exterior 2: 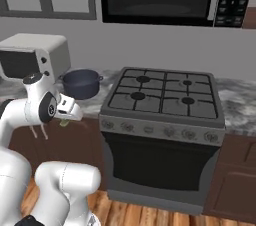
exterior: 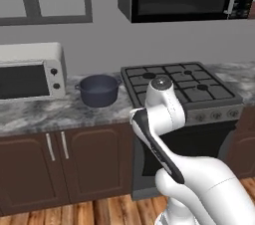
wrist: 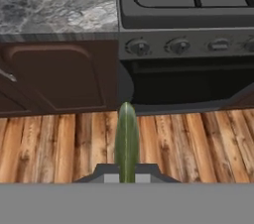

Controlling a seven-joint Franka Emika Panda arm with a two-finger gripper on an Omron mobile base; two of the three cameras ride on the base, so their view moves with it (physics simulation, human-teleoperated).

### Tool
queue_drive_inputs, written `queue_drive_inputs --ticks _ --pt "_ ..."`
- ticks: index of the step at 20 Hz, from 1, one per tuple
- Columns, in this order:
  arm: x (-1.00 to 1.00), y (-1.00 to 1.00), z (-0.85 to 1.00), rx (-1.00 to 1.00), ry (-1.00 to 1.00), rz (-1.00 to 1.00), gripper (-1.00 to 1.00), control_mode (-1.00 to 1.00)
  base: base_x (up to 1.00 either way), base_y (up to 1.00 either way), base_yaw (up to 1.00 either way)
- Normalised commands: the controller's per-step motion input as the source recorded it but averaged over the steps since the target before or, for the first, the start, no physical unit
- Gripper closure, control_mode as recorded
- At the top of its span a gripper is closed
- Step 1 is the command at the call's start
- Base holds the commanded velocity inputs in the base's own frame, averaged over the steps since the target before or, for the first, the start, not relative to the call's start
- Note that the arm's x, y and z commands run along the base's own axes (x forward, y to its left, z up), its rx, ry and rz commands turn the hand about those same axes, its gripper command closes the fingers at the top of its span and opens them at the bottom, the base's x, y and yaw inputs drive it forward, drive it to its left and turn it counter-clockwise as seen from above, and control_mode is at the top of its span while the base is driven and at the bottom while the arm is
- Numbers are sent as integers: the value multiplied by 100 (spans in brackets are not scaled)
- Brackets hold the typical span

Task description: Turn on the sink faucet. Then move the lemon wedge from the counter to the sink. Turn off the sink. Move the vegetable from the sink to the pot next to the stove. Finally move the pot to the rear left burner.

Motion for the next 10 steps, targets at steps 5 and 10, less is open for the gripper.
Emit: queue_drive_inputs --ticks 5,10 --pt "0 0 0 0 0 0 100 100 33 0 -14" --pt "0 0 0 0 0 0 100 100 39 3 -13"
